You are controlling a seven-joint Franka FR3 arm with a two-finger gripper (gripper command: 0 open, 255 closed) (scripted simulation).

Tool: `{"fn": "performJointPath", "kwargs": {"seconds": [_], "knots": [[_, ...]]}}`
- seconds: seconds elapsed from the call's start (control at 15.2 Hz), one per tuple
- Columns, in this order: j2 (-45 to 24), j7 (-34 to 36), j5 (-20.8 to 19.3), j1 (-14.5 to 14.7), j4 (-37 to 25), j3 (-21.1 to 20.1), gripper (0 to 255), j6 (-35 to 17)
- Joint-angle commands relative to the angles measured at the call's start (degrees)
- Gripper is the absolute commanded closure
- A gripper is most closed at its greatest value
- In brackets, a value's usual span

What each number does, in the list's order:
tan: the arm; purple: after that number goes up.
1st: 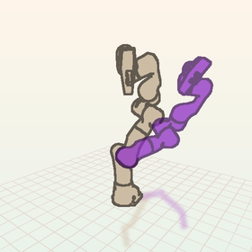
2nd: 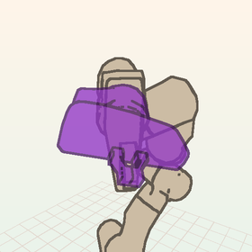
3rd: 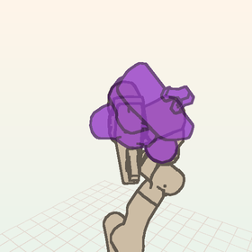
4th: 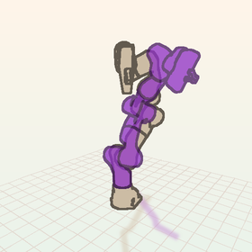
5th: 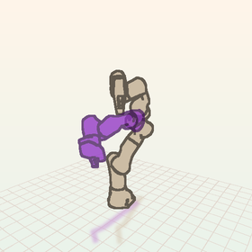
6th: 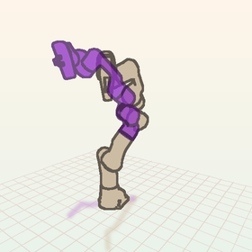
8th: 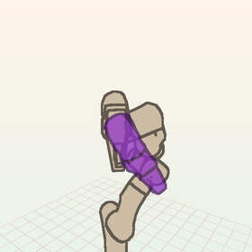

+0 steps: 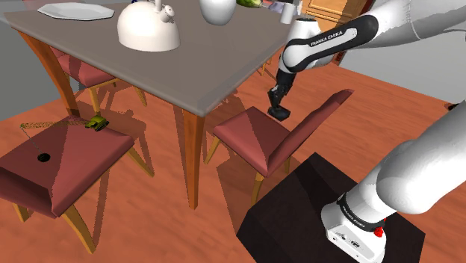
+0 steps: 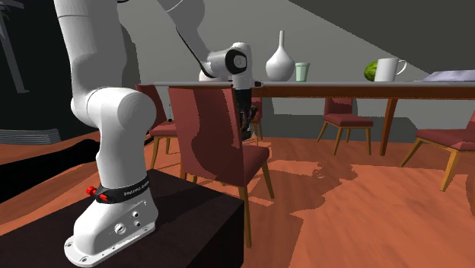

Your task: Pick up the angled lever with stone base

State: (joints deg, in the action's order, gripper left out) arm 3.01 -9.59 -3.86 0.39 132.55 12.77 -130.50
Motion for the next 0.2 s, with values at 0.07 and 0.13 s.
{"fn": "performJointPath", "kwargs": {"seconds": [0.07, 0.13], "knots": [[0.9, 0.2, -0.2, 0.0, -0.8, -0.1, 255, 1.8], [0.9, 0.2, -0.2, 0.0, -0.8, -0.1, 255, 1.8]]}}
